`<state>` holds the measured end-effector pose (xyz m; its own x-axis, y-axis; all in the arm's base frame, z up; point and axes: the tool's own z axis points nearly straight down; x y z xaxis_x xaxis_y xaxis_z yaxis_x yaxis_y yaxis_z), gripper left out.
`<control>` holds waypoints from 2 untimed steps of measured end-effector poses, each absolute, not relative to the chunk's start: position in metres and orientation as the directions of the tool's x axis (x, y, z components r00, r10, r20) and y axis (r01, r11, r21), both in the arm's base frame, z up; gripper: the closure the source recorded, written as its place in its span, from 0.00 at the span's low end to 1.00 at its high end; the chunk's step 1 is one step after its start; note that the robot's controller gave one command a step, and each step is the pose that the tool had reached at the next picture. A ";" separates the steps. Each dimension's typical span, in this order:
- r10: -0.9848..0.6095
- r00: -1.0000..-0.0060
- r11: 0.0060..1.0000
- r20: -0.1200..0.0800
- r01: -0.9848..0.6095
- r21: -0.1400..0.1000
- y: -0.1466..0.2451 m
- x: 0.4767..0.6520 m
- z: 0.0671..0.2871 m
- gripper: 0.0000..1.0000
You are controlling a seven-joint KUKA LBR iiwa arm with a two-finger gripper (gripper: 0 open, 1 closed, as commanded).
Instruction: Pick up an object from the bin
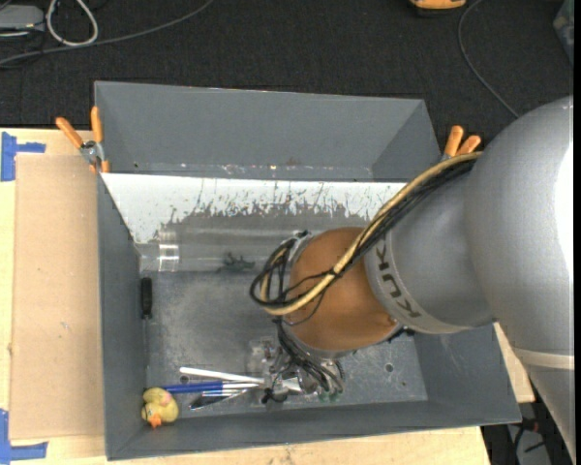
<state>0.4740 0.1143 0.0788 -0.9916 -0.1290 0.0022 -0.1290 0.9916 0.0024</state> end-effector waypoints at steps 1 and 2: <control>-0.126 -0.992 0.992 0.010 -0.126 0.002 0.114 0.472 0.126 1.00; -0.126 -0.992 0.992 0.002 -0.126 0.002 0.115 0.474 0.156 1.00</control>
Offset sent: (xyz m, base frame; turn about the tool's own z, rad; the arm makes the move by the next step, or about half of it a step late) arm -0.0028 -0.0002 0.0530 -0.0001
